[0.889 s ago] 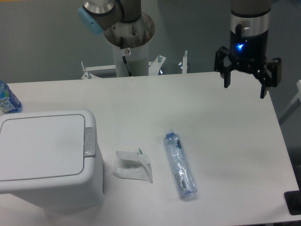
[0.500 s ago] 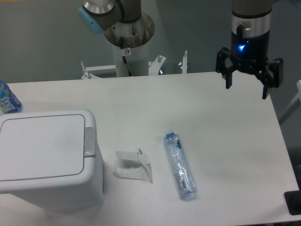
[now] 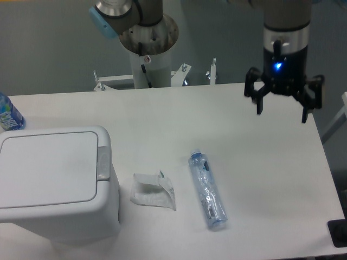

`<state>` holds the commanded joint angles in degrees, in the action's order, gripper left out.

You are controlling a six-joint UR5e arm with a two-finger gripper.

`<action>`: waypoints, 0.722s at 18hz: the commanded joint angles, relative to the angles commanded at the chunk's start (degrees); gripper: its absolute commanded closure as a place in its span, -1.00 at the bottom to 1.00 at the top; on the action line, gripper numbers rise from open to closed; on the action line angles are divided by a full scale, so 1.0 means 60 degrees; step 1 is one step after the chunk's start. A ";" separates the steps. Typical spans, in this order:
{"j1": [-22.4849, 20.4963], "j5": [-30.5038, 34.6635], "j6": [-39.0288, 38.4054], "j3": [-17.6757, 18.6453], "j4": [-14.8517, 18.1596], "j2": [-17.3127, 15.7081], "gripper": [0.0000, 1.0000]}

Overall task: Open the trash can
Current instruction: 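Move the open gripper across the table toward the trash can lid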

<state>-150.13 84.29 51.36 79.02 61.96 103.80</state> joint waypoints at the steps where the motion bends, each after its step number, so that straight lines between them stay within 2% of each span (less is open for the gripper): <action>1: 0.0117 0.0000 -0.0411 -0.0029 0.0000 0.0087 -1.00; 7: 0.0953 -0.0248 -0.3092 -0.0337 -0.0015 0.0425 -1.00; 13: 0.1129 -0.1580 -0.4661 -0.0396 -0.0015 0.0440 -1.00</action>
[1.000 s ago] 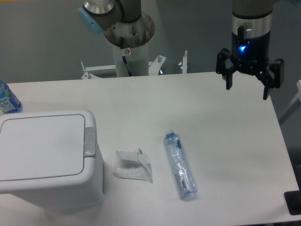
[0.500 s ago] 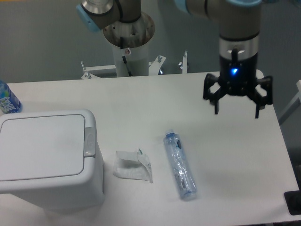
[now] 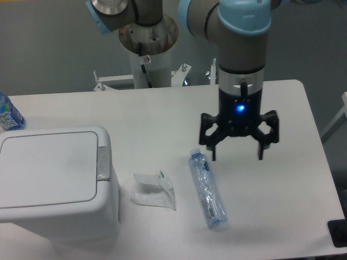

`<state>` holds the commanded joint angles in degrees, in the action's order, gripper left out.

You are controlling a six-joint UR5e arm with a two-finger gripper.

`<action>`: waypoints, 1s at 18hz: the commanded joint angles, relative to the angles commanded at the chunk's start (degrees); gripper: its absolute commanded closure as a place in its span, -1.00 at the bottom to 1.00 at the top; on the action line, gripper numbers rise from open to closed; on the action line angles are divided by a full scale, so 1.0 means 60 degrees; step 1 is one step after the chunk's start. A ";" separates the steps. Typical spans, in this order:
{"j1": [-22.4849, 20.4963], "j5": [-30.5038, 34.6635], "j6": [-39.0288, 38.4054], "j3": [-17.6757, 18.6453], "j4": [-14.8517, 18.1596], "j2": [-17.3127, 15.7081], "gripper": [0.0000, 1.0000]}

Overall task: Open the trash can
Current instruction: 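Move the open gripper across the table toward the trash can lid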

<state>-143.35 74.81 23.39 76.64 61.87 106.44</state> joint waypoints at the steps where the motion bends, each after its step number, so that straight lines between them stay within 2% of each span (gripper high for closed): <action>1: 0.0000 -0.0220 -0.0234 0.0000 0.0000 0.0000 -1.00; 3: 0.0175 -0.0383 -0.0630 0.0015 0.0000 0.0029 -1.00; 8: 0.0629 -0.0354 -0.0675 0.0044 0.0000 0.0161 -1.00; 18: 0.1435 -0.0383 -0.1291 0.0146 0.0015 -0.0146 -1.00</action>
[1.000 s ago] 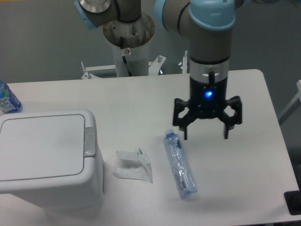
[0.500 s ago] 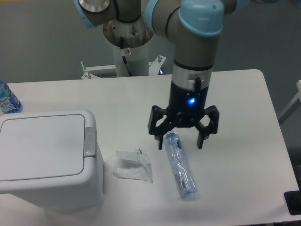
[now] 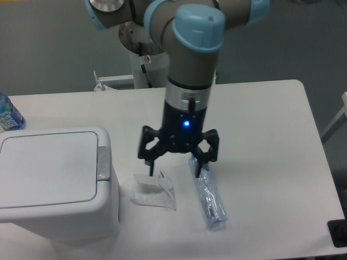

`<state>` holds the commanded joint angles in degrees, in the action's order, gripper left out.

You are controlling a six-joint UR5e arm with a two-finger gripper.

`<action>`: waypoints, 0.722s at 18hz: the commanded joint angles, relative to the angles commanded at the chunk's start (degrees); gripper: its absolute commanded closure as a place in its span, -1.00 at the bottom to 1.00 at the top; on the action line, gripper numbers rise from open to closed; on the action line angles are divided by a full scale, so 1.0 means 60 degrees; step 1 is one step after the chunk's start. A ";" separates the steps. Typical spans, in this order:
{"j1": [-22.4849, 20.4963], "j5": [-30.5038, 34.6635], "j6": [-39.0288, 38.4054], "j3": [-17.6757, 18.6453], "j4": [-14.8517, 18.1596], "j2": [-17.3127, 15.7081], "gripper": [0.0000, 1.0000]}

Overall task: Open the trash can
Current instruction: 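Move the open gripper across the table toward the trash can lid, then lower the gripper finger onto the lid's push button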

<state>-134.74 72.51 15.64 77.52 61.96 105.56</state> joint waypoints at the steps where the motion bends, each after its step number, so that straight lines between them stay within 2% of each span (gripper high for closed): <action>1: 0.0059 0.0044 0.0000 0.0029 0.0000 -0.0058 -1.00; 8: 0.0307 0.0073 0.0000 0.0497 0.0000 -0.0264 -1.00; 13: 0.0396 0.0059 -0.0015 0.0527 0.0000 -0.0293 -1.00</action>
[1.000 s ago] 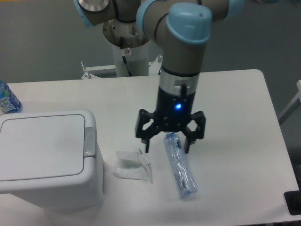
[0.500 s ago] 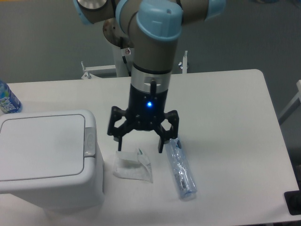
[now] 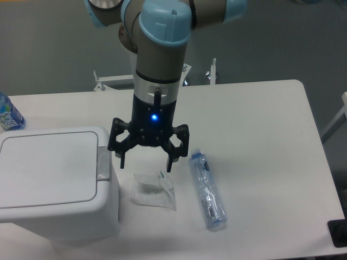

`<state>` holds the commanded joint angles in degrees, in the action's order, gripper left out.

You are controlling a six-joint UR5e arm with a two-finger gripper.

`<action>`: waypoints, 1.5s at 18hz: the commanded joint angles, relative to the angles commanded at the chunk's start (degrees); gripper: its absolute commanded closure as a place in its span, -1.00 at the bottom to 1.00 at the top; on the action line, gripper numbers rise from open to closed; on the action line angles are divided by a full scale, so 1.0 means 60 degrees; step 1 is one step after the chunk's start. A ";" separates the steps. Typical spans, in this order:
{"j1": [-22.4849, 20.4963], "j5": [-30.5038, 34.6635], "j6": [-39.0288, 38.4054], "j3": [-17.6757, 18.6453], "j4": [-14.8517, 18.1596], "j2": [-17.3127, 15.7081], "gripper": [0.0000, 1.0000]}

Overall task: Open the trash can
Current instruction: 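Lower the gripper finger onto the lid's push button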

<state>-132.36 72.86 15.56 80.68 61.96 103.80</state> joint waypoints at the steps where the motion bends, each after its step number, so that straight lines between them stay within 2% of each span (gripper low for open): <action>1: 0.0058 0.0000 -0.0029 0.0000 0.0000 0.0000 -1.00; 4: 0.0103 0.0000 -0.0366 0.0102 -0.0015 0.0000 -1.00; 27: 0.0293 0.0000 -0.0381 0.0132 -0.0029 0.0103 -1.00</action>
<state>-130.61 72.86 13.27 81.47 61.79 104.41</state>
